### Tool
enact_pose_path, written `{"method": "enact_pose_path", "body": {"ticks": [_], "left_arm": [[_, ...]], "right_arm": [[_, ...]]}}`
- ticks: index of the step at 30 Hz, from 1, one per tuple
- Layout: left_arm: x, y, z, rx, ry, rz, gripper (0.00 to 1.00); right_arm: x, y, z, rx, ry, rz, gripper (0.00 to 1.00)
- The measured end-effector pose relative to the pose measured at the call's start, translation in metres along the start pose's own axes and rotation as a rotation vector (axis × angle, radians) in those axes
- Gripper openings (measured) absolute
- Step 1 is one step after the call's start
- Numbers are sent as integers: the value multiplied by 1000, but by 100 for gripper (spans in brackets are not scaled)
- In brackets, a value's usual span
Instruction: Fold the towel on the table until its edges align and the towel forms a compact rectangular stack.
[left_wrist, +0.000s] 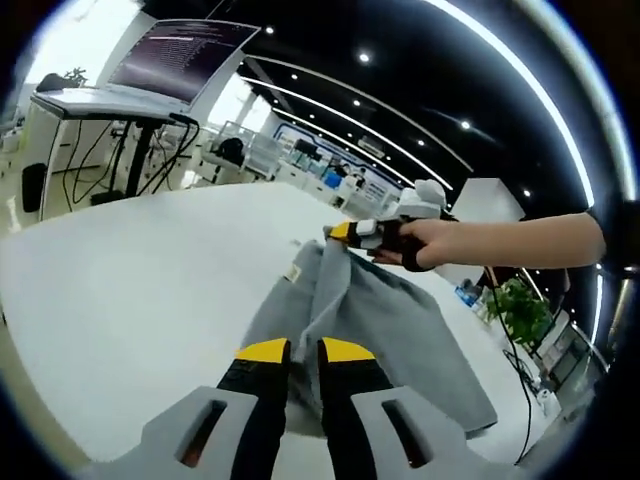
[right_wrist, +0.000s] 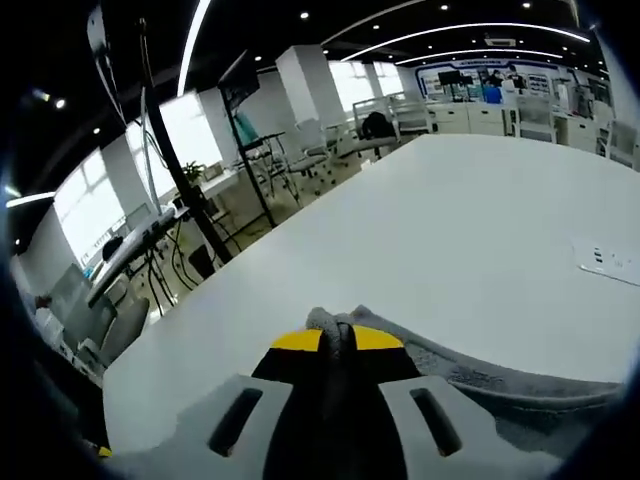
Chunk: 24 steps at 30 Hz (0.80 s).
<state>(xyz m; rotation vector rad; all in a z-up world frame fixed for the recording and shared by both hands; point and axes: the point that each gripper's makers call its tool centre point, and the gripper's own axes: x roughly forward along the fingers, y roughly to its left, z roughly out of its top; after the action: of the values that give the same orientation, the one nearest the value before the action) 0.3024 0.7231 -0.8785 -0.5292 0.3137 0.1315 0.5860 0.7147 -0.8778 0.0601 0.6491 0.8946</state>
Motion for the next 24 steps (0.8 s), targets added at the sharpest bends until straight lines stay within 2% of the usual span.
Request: {"method": "enact_pose_path", "body": {"ticks": [1, 3, 6, 10, 11, 15, 24], "left_arm": [[0, 8, -2, -28, 2, 48, 5], [-1, 19, -6, -44, 17, 96, 5], [-1, 22, -7, -57, 15, 91, 5], [-2, 25, -13, -57, 34, 108, 6], [-3, 29, -15, -64, 34, 128, 6], [-3, 30, -14, -72, 26, 126, 6], [-6, 40, -8, 10, 37, 190, 6]], "right_arm": [[0, 0, 0, 4, -3, 1, 9], [-2, 2, 4, 29, -16, 16, 11], [-3, 7, 5, 34, -29, 33, 15], [-3, 8, 5, 33, -32, 38, 15], [-2, 8, 6, 39, -36, 40, 16], [-3, 13, 4, 11, -30, 55, 16], [-12, 0, -10, -54, 12, 38, 16]]}}
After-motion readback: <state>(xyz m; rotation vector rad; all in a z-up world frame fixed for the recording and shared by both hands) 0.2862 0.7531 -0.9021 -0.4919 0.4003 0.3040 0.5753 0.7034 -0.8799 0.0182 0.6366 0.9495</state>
